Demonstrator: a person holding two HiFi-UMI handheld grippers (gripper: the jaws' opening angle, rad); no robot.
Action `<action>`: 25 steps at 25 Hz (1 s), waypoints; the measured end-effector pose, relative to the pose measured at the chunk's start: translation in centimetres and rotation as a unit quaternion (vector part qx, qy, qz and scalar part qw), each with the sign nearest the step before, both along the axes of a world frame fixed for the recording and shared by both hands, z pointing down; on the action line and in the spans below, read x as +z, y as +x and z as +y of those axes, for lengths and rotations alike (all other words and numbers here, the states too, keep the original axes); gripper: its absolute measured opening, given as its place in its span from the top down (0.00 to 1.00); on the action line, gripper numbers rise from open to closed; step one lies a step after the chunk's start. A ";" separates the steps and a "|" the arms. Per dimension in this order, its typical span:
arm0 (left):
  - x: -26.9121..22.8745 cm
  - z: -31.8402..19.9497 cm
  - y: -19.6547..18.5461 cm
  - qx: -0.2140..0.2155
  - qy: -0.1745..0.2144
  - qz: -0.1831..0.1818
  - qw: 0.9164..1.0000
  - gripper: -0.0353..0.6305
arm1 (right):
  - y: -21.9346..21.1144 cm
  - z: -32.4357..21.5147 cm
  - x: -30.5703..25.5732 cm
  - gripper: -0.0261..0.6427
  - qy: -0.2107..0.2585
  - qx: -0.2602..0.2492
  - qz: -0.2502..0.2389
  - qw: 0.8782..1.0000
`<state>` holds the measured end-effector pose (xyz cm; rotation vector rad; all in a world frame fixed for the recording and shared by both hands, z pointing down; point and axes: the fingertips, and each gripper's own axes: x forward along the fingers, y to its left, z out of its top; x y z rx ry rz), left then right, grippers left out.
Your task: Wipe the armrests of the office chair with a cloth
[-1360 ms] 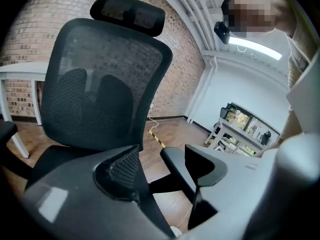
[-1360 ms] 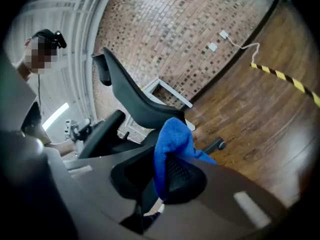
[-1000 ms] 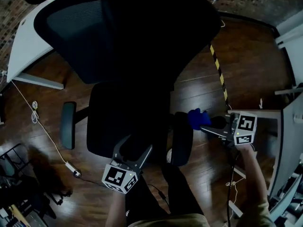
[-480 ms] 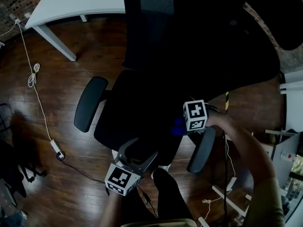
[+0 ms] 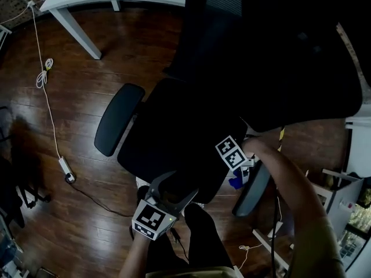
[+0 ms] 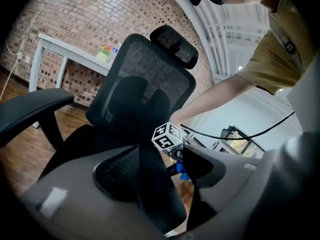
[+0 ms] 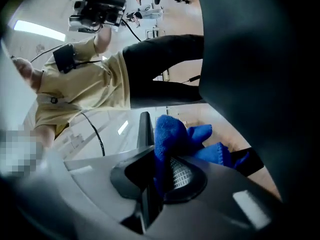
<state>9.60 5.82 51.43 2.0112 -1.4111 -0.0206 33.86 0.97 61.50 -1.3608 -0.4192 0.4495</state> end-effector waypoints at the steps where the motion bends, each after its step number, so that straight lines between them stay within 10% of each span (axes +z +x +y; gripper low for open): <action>1: 0.0 -0.2 0.2 0.001 0.000 0.002 1.000 0.56 | 0.6 -0.1 0.4 0.92 -0.004 -0.014 0.001 1.000; 16: 1.7 -2.4 0.1 0.005 -0.008 -0.003 1.000 0.56 | 0.4 -4.9 12.8 0.92 0.095 -0.041 -0.226 0.969; 25: 0.8 -3.5 1.4 0.021 -0.008 0.010 1.000 0.56 | 1.6 -4.6 1.7 0.92 -0.032 -0.070 -0.026 0.997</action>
